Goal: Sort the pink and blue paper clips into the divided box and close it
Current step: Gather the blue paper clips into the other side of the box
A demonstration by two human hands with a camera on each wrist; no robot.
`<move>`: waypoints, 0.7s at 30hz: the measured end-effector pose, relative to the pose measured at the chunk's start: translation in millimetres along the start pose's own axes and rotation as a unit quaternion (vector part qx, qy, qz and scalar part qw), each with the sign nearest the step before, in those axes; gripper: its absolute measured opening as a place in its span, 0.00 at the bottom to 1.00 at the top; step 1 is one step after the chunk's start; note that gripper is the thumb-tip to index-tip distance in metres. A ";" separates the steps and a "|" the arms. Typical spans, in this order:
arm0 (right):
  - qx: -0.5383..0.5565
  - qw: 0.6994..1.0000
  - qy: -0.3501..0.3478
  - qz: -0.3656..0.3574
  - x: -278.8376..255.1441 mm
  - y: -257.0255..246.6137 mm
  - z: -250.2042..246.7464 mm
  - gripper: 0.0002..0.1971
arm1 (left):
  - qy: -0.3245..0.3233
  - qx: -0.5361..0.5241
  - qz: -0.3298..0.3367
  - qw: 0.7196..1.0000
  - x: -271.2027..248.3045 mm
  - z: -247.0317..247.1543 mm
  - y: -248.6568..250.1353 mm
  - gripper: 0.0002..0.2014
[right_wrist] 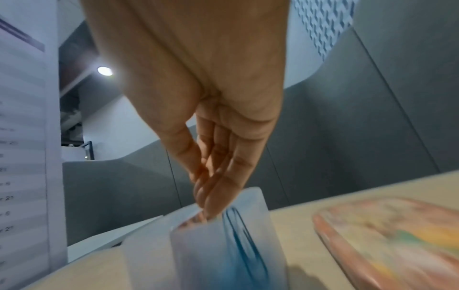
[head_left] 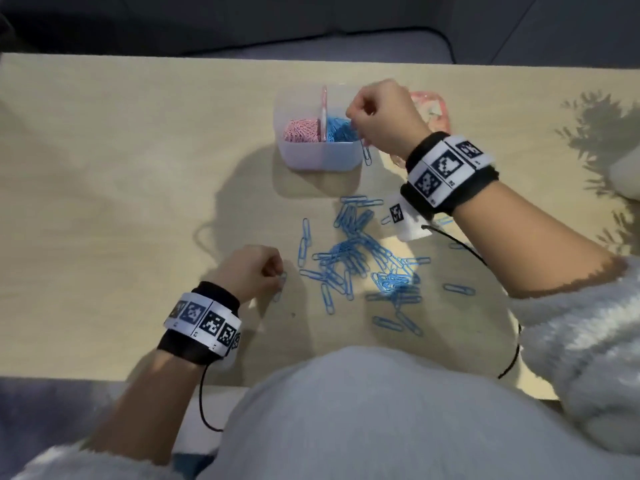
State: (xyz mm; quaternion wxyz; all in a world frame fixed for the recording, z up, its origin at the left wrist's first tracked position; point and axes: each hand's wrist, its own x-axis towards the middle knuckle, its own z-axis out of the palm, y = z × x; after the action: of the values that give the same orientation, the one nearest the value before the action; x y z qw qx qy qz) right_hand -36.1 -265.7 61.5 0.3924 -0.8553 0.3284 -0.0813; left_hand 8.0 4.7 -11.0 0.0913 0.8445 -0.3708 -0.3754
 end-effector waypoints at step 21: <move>-0.260 0.935 -0.219 -0.102 -94.4 77.6 49.6 0.44 | 0.028 0.163 0.164 0.972 44.7 -15.1 26.8 0.40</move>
State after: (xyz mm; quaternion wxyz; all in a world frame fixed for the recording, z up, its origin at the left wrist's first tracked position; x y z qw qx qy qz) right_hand -127.9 -212.9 -17.2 0.2078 -0.9531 0.1547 0.1567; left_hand 23.5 -47.3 -14.2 0.0231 0.7859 -0.5578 -0.2658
